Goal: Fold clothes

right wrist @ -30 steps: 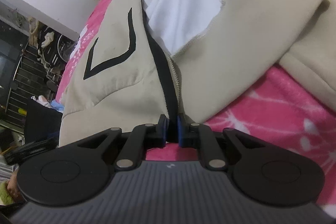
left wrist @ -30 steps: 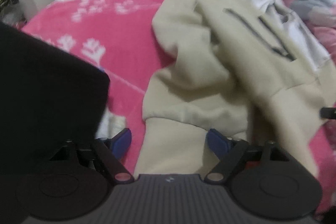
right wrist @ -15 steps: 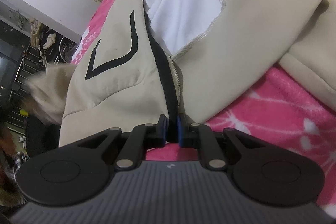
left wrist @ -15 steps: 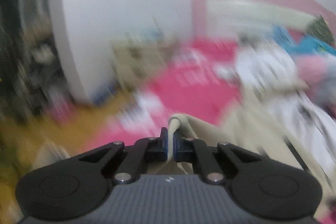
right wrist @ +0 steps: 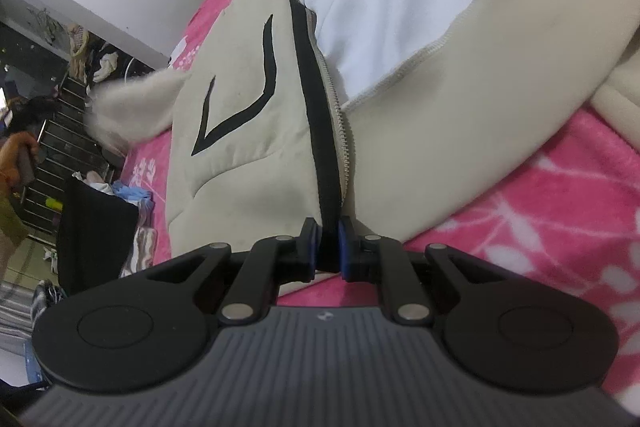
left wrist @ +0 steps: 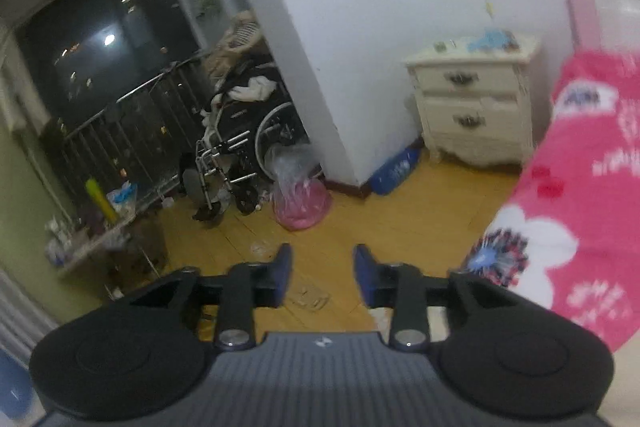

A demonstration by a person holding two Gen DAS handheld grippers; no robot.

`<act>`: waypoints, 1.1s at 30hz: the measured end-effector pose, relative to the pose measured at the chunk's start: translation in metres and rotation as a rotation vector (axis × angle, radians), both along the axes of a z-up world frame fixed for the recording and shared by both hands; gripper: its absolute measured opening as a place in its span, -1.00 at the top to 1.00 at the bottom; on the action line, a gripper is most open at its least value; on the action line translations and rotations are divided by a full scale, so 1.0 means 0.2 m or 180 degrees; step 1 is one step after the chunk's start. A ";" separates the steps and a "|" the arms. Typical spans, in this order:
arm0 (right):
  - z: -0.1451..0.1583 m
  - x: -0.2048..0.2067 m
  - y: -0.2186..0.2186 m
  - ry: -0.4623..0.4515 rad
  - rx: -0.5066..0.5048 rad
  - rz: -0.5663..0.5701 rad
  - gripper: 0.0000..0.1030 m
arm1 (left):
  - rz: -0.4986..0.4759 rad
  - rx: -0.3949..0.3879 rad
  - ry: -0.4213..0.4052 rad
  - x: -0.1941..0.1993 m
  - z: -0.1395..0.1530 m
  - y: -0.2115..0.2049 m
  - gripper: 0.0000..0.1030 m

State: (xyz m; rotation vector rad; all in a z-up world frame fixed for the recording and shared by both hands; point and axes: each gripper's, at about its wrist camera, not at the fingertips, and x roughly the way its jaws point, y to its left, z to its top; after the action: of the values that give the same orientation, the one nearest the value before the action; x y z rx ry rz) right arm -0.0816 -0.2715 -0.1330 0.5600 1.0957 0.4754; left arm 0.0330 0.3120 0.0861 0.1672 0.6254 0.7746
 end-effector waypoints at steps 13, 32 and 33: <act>0.09 0.02 -0.03 -0.0126 0.0309 -0.0019 0.81 | -0.2484 -0.2471 0.0691 -0.92 -0.22 -0.85 -0.35; 0.59 0.28 0.31 -0.0579 0.1384 0.0396 0.80 | -0.1924 -0.3027 0.0670 -1.13 -0.90 -1.01 -0.37; 0.61 0.29 0.32 -0.0592 0.1434 0.0400 0.80 | -0.1883 -0.3076 0.0600 -1.13 -0.91 -1.00 -0.32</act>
State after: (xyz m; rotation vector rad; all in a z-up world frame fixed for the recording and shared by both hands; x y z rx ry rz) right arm -0.0228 -0.2084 -0.0119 0.8249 0.8491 0.8781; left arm -0.1923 0.1130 -0.0961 -0.4550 1.0046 -0.1631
